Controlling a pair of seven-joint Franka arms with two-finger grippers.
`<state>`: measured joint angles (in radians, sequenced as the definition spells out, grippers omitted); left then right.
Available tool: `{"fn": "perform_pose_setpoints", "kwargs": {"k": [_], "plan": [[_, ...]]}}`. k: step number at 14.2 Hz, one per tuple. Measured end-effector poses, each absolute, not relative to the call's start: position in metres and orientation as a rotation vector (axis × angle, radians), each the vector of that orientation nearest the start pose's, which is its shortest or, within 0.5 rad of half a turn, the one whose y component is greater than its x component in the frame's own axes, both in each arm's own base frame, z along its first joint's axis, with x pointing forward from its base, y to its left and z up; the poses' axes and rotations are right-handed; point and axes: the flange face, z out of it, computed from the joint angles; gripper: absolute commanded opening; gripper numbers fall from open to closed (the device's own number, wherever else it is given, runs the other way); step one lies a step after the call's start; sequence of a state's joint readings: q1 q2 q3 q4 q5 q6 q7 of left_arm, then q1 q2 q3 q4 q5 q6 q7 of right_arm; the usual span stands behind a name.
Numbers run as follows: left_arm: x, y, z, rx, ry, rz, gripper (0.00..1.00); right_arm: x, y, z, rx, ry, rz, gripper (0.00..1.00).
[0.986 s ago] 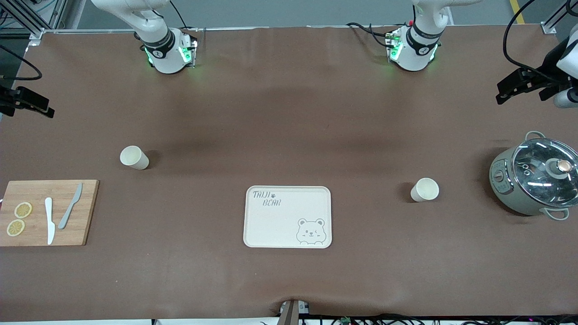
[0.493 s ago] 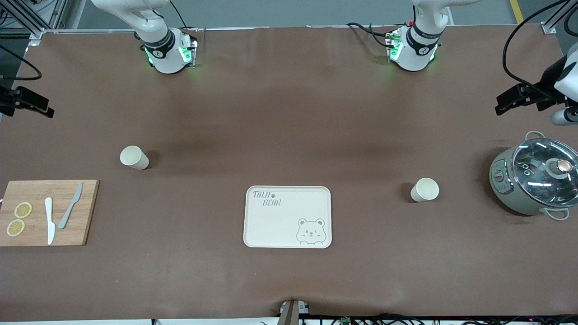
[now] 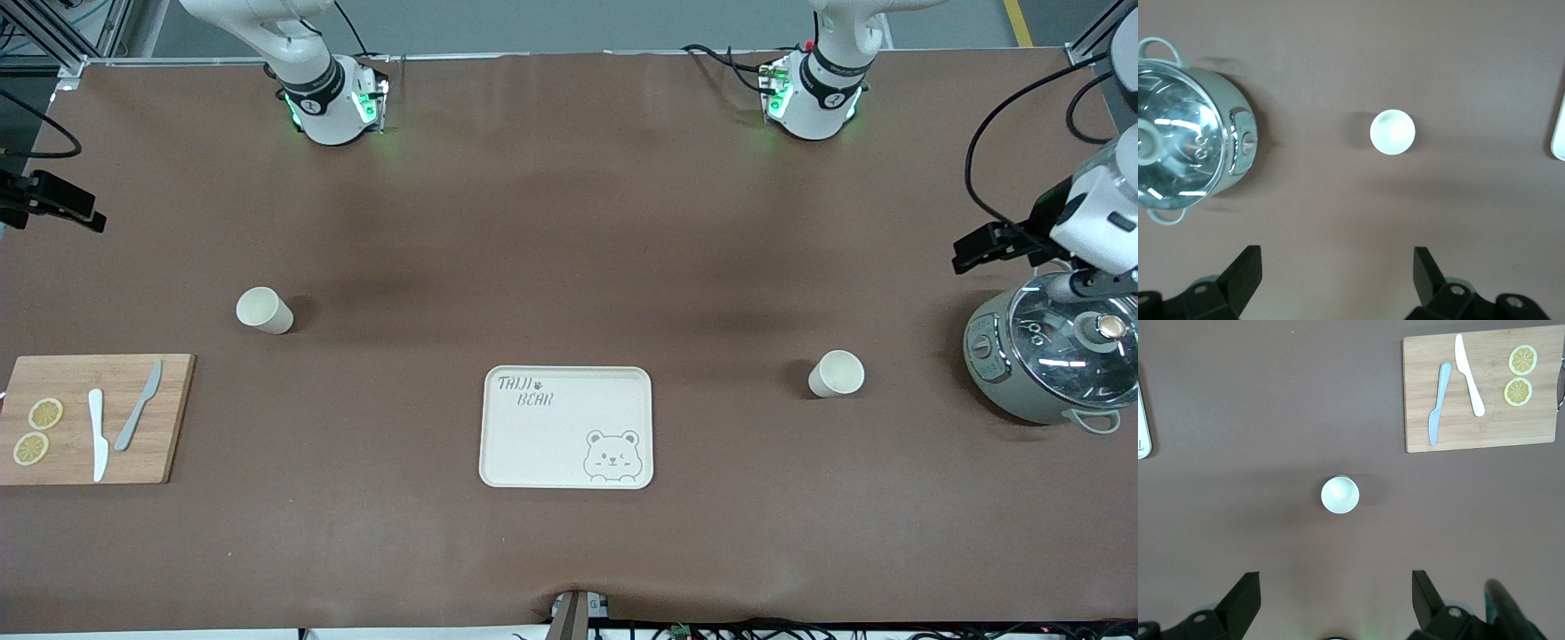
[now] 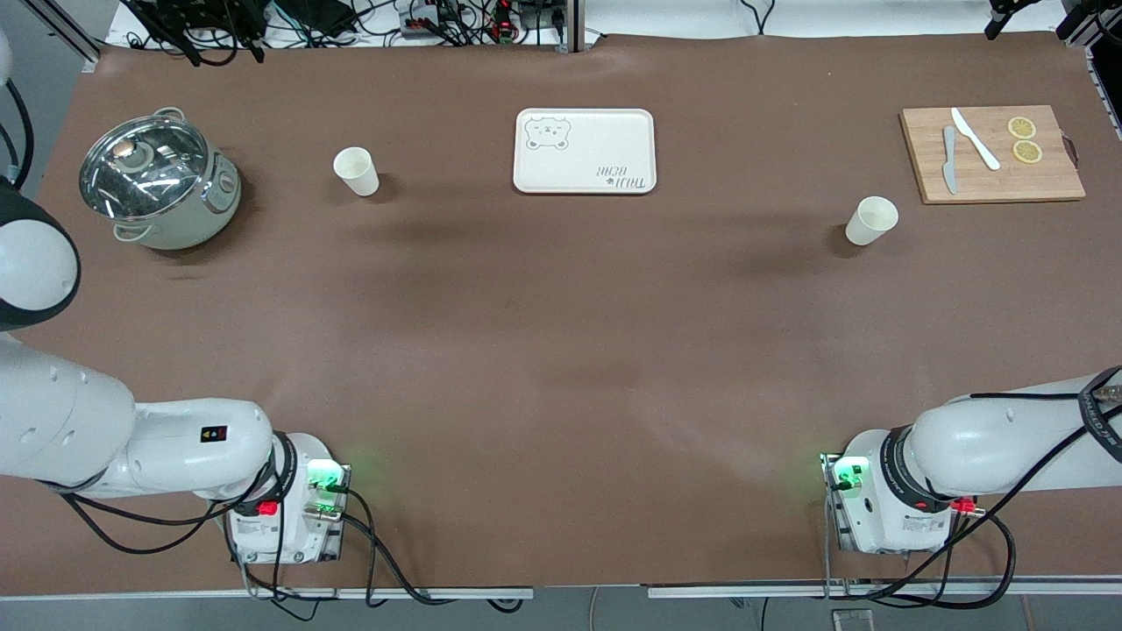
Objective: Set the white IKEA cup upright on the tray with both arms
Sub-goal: 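Reach the left gripper toward the white paper cup beside the pot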
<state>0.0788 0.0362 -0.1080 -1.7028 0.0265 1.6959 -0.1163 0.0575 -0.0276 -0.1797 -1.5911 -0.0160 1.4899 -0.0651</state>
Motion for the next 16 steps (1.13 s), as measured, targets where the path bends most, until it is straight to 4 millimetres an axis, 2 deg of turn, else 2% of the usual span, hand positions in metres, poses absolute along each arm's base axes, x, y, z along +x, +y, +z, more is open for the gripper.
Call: {"fn": "perform_pose_setpoints", "kwargs": {"k": [3,9,14,16], "plan": [[0.576,-0.014,0.506,-3.118,-0.133,0.004,1.0,0.533,-0.069,0.623,-3.142,0.09,0.117,1.0],[0.596,-0.023,0.401,-3.135,-0.222,-0.083,1.0,0.533,-0.069,0.623,-3.142,0.09,0.117,1.0],[0.612,-0.026,0.341,-3.152,-0.229,-0.096,0.99,0.533,-0.069,0.623,-3.142,0.09,0.117,1.0],[0.617,-0.026,0.32,-3.157,-0.231,-0.101,0.89,0.533,-0.069,0.623,-3.142,0.09,0.117,1.0]]}}
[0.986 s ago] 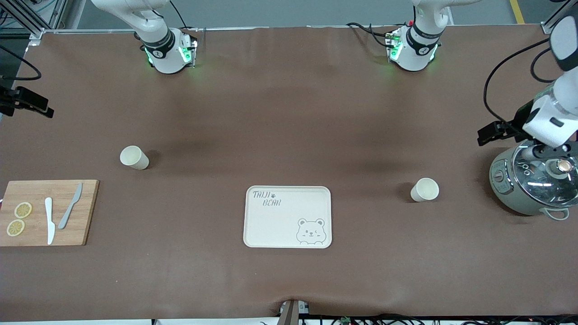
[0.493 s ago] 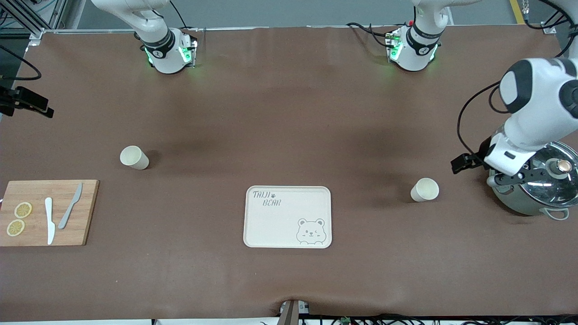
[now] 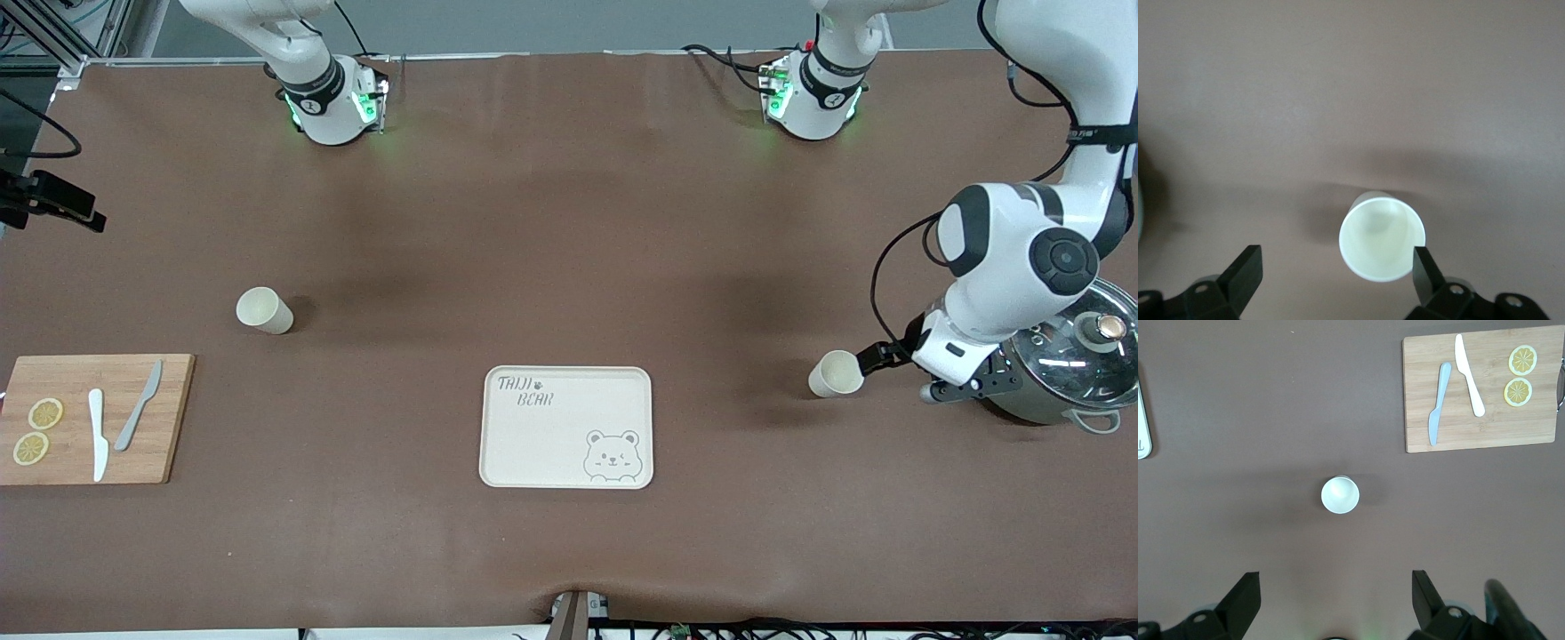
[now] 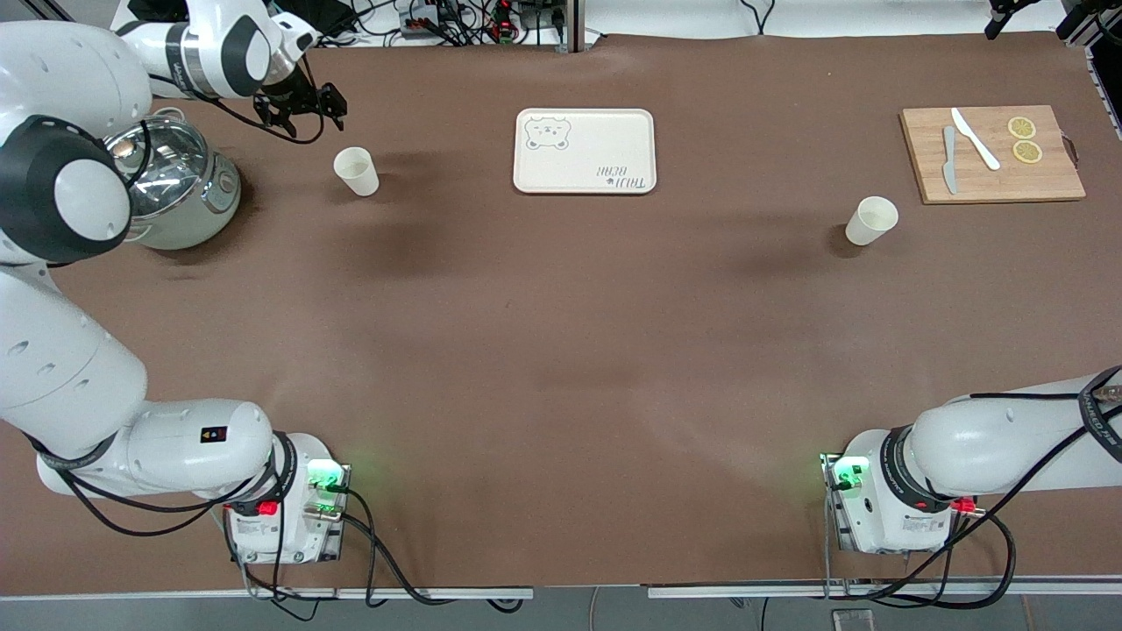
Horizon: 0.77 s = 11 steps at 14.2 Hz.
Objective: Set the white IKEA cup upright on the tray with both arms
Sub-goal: 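Reach the left gripper toward the white paper cup beside the pot, then close the left gripper on the cup while the right gripper starts reaching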
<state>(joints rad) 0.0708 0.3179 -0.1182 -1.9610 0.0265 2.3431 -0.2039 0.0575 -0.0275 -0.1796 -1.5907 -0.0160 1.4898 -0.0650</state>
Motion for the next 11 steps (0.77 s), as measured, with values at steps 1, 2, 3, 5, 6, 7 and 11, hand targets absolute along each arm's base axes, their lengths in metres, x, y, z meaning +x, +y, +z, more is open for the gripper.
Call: {"fn": "perform_pose_setpoints", "kwargs": {"k": [1,2,3,5,6,7,11], "plan": [[0.617,-0.026,0.311,-3.158,-0.231,-0.088,0.85,0.533,-0.069,0.623,-3.142,0.09,0.117,1.0],[0.617,-0.026,0.303,-3.159,-0.232,-0.07,0.81,0.533,-0.069,0.623,-3.142,0.091,0.117,1.0],[0.616,-0.026,0.296,-3.159,-0.232,-0.051,0.77,0.533,-0.069,0.623,-3.142,0.092,0.116,1.0],[0.614,-0.026,0.285,-3.159,-0.233,-0.021,0.71,0.533,-0.069,0.623,-3.143,0.093,0.114,1.0],[0.612,-0.026,0.28,-3.158,-0.233,-0.008,0.68,0.535,-0.069,0.621,-3.143,0.093,0.117,1.0],[0.611,-0.026,0.276,-3.158,-0.233,0.006,0.64,0.537,-0.069,0.619,-3.144,0.093,0.123,1.0],[0.608,-0.026,0.255,-3.16,-0.235,0.026,0.46,0.56,-0.067,0.584,-3.149,0.088,0.214,1.0]]}}
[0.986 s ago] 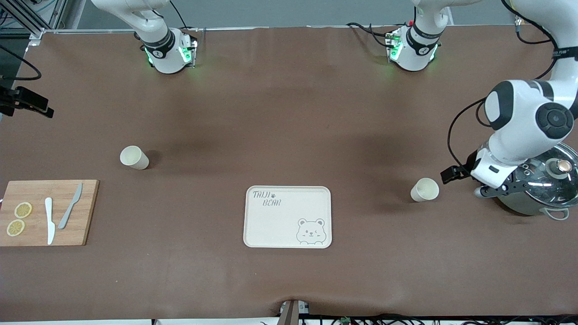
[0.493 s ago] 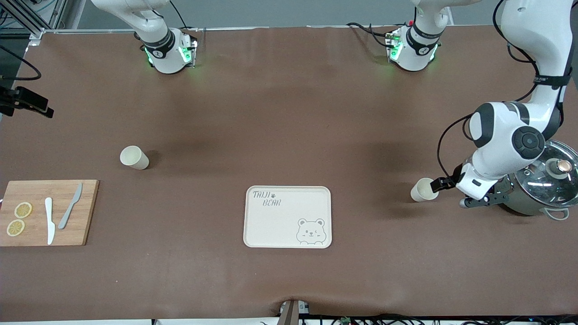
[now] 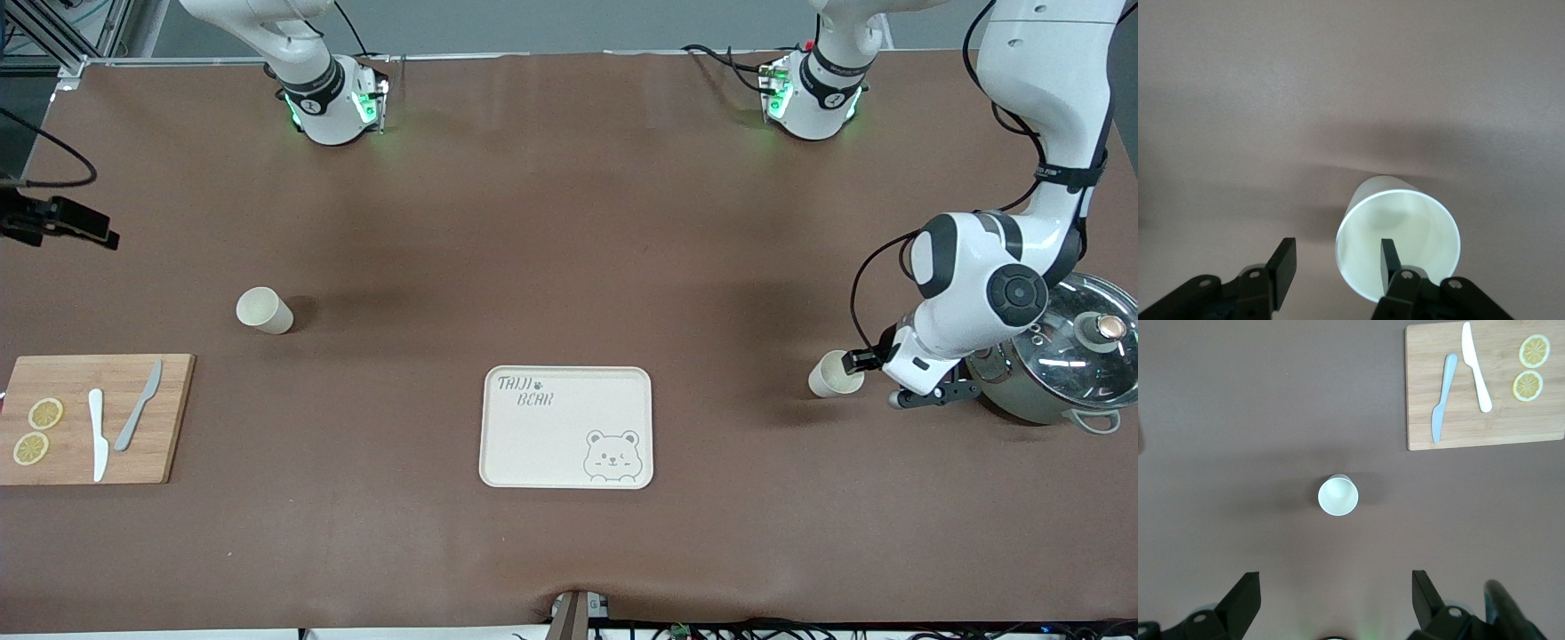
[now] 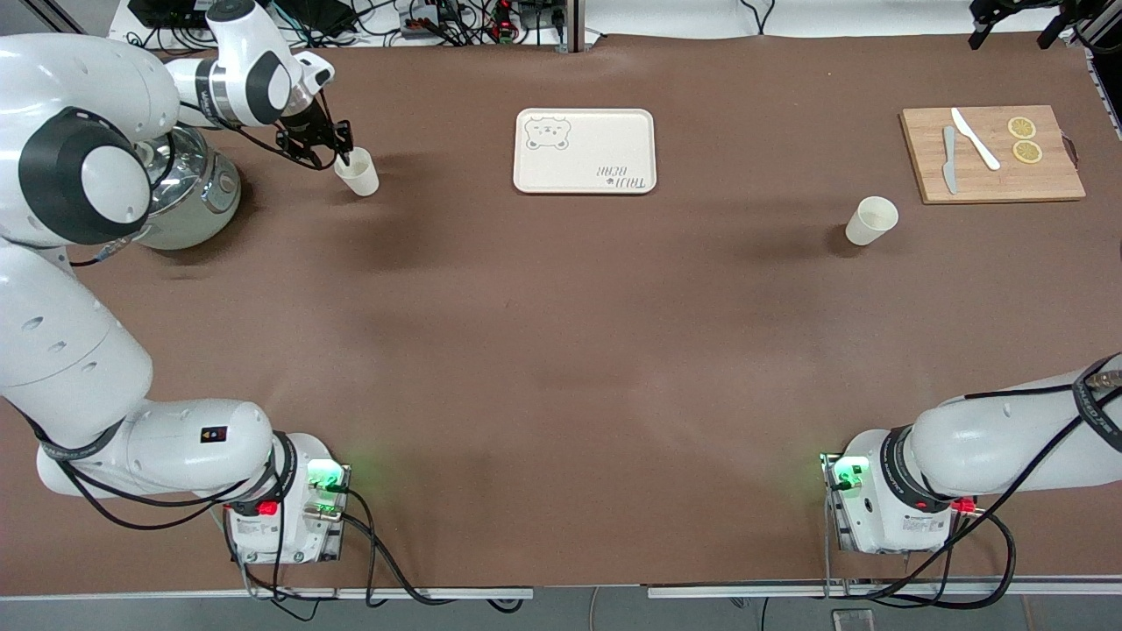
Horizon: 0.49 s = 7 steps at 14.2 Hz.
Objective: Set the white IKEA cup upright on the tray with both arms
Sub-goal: 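Close the left gripper on the cup while the right gripper starts reaching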
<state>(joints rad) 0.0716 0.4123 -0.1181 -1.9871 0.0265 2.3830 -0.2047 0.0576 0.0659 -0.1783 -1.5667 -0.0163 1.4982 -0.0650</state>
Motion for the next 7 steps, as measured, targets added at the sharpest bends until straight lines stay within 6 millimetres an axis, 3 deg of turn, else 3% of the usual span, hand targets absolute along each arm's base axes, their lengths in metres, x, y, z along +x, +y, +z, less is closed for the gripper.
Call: {"fn": "perform_pose_setpoints", "kwargs": {"k": [3,5,7], "plan": [[0.609,-0.025,0.239,-3.164,-0.239,0.023,0.19,0.579,-0.071,0.554,-3.154,0.101,0.28,1.0],[0.61,-0.025,0.233,-3.167,-0.246,0.009,0.0,0.585,-0.087,0.538,-3.151,0.145,0.315,1.0],[0.61,-0.026,0.233,-3.168,-0.247,0.004,0.0,0.59,-0.106,0.519,-3.144,0.193,0.357,1.0]]}}
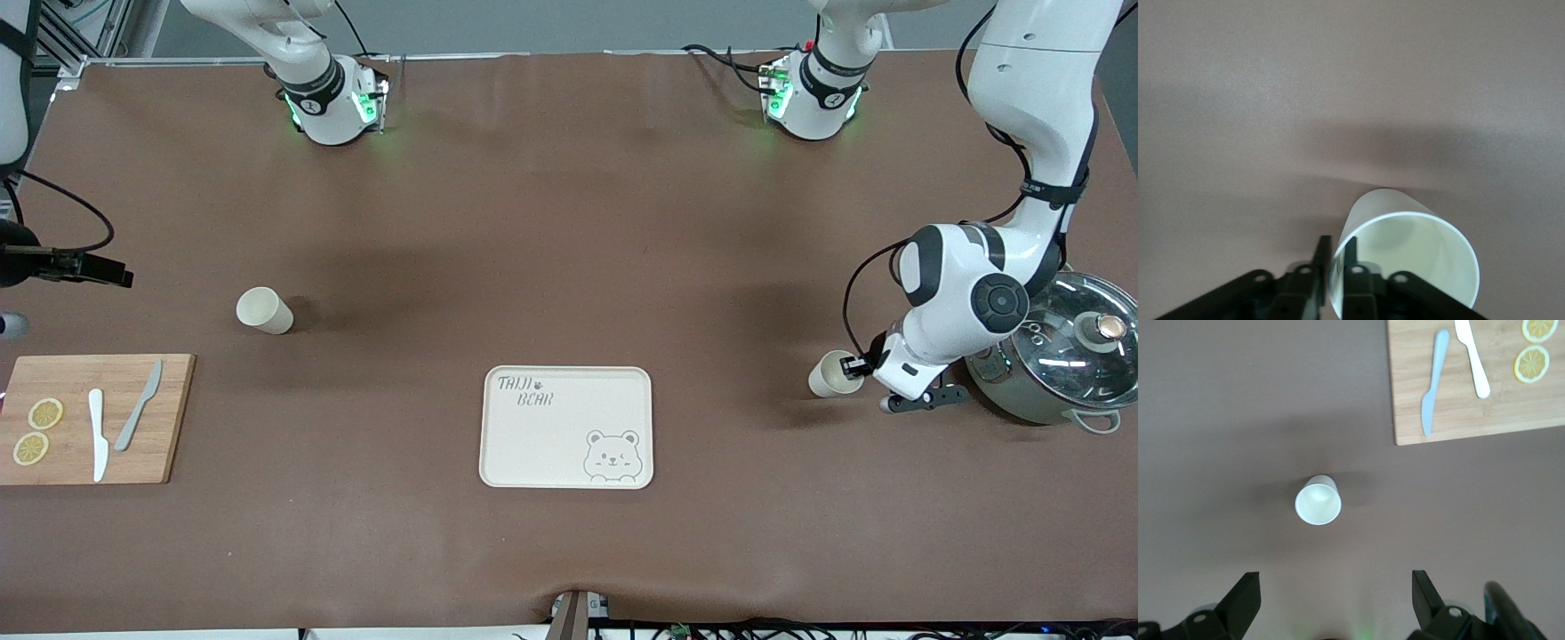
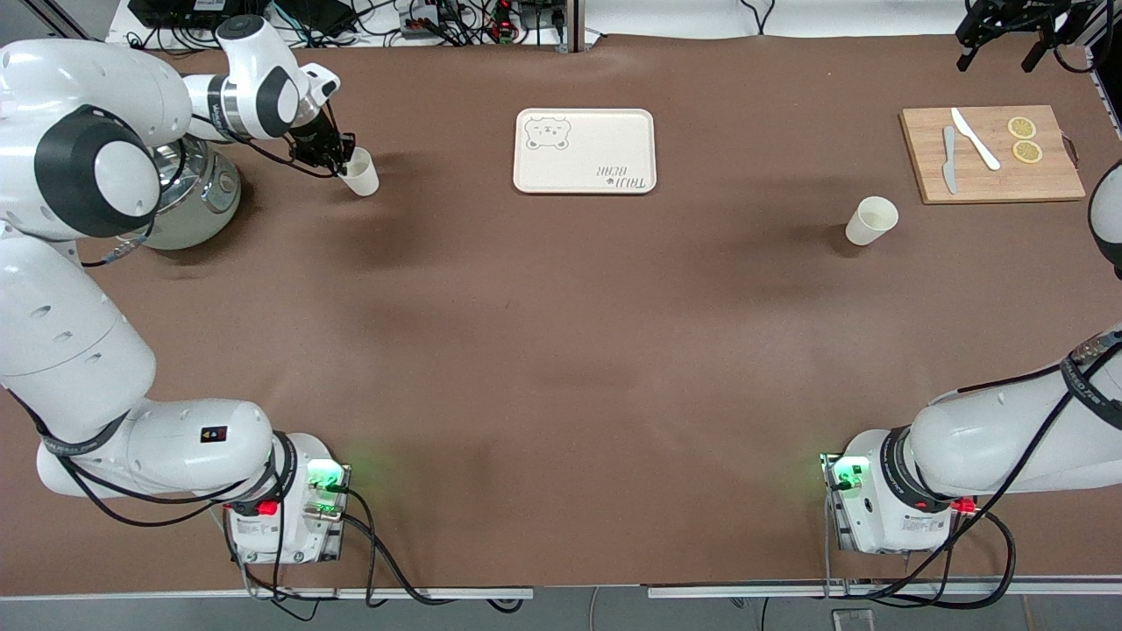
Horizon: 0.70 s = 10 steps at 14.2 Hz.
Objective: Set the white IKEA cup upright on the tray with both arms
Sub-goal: 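Close the left gripper on the cup while the right gripper starts reaching, then carry the cup to the tray while the right gripper reaches the other cup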
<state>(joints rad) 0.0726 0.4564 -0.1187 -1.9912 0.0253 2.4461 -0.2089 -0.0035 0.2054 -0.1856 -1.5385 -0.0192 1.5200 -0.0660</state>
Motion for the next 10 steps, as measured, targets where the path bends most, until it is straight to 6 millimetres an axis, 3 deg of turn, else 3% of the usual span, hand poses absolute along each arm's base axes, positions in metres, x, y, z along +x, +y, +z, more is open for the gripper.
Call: {"fn": "perform_pose_setpoints", "kwargs": {"k": [5,8,10], "plan": [[0.613,-0.037,0.241,-3.181,-0.225,-0.026,0.0,0.603,-0.118,0.486,-3.147,0.221,0.381,1.0],[0.62,-0.064,0.268,-3.202,-0.169,-0.065,0.0,0.609,-0.122,0.465,-3.15,0.228,0.371,1.0],[0.62,-0.081,0.293,-3.204,-0.165,-0.017,0.0,0.608,-0.122,0.434,-3.128,0.237,0.378,1.0]]}}
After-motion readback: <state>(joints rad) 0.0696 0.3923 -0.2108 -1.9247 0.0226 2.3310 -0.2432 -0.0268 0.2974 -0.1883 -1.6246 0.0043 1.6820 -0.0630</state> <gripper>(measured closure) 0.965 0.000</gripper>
